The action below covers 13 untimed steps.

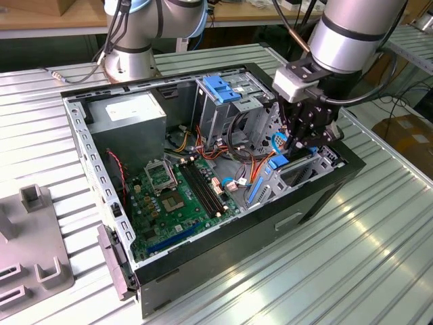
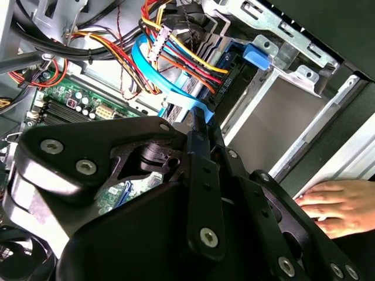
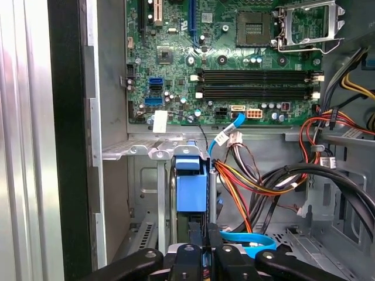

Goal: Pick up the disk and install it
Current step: 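Insert the second disk wire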

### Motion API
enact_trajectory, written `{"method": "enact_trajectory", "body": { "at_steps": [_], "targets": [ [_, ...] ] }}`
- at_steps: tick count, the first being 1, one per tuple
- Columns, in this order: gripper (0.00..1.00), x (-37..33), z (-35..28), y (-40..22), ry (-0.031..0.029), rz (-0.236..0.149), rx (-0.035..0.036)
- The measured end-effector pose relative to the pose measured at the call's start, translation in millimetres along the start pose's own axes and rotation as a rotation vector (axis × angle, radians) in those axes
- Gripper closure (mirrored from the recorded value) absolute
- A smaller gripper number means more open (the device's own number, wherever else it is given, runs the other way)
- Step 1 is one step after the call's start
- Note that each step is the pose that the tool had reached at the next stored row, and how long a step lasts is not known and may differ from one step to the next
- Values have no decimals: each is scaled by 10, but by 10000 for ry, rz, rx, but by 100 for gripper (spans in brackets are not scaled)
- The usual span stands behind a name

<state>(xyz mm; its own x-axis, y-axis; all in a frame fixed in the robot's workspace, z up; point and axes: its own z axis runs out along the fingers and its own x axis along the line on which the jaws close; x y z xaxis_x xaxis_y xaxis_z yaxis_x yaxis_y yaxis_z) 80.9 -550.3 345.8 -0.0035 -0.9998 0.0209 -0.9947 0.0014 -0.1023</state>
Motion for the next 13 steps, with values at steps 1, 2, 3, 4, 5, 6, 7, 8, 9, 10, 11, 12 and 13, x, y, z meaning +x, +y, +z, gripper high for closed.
{"method": "enact_trajectory", "body": {
  "at_steps": [1, 2, 3, 4, 5, 6, 7, 8, 9, 10, 11, 12, 13],
  "targets": [
    [84, 2, 5, 0, -7, 3, 0],
    [84, 4, 9, 1, -12, 5, 0],
    [84, 6, 14, 1, -20, 8, -1],
    [84, 8, 16, 1, -25, 9, -1],
    [84, 9, 20, 1, -33, 12, -1],
    [84, 11, 25, 1, -41, 14, 0],
    [84, 13, 33, 2, -43, 15, 0],
    [84, 21, 48, 4, -43, 17, -1],
    [84, 26, 58, 5, -37, 20, -2],
    [84, 31, 63, 6, -33, 22, -2],
    [84, 31, 65, 6, -35, 26, -2],
    [84, 31, 66, 5, -36, 27, -2],
    [84, 31, 68, 6, -41, 28, -1]
  ]
}}
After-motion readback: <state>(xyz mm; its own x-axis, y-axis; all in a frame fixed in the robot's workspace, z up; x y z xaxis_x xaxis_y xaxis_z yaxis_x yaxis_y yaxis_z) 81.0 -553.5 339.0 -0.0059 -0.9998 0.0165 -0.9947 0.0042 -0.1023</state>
